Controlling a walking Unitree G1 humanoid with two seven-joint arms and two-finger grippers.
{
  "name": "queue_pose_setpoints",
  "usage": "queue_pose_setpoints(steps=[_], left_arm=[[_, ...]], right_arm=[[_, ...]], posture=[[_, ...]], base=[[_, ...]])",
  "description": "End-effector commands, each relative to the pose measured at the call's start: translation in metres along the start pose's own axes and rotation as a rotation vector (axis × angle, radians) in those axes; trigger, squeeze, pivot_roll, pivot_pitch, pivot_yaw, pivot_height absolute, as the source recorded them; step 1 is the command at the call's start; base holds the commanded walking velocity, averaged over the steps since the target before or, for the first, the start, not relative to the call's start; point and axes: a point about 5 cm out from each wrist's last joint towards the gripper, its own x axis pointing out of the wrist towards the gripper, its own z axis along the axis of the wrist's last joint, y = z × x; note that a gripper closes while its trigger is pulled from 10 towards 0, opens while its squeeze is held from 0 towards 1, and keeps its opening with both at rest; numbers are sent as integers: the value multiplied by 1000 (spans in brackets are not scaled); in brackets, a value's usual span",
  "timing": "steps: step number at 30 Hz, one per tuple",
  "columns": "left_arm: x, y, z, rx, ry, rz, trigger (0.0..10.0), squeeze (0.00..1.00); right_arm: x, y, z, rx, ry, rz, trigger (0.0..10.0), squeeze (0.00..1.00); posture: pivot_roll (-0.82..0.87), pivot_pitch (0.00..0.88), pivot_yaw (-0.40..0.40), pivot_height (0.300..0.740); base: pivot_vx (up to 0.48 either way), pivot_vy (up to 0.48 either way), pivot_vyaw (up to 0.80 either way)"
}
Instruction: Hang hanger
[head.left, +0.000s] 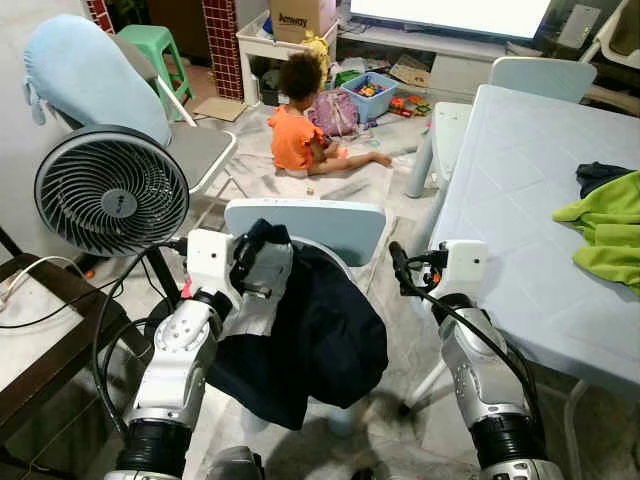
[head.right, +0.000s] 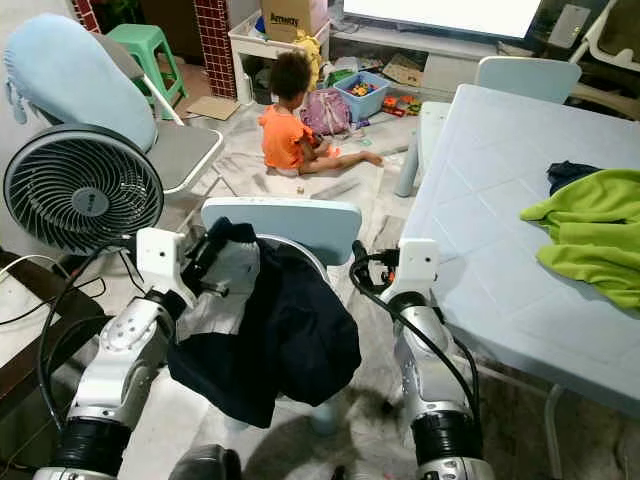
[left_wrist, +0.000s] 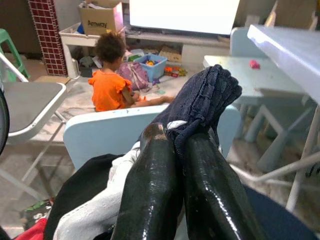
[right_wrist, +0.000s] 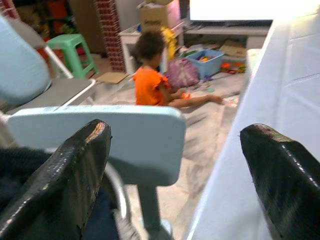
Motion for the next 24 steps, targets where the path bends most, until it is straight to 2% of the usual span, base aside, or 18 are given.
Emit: queue_pose_setpoints(steps=[1, 4, 8, 15, 19, 24], left_arm=[[0, -3, 3, 40, -11, -9, 10000, 0], [1, -3, 2, 36, 0, 8, 10000, 0], [0, -4, 2, 39, 5, -1, 10000, 0], [-4, -7, -1, 17, 3, 14, 10000, 0], [-2, -9, 0, -9, 5, 8, 10000, 0], [-1, -8, 2, -17, 4, 3, 10000, 0]], right_arm=[[5, -5, 9, 10, -44, -39, 10000, 0], [11, -9, 18, 8, -64, -65, 10000, 0], [10, -14, 17, 9, -61, -74, 10000, 0], [8, -13, 12, 19, -50, -71, 10000, 0], [11, -9, 16, 12, -60, -57, 10000, 0], [13, -13, 18, 12, -64, -60, 10000, 0]], posture=[[-4, 0, 29, 740], [-6, 0, 31, 740], [-4, 0, 25, 740], [1, 0, 18, 740], [4, 0, 14, 740], [4, 0, 14, 740]], base=[[0, 0, 0], [0, 0, 0], [0, 0, -102], [0, 0, -593], [0, 0, -528], [0, 0, -743]])
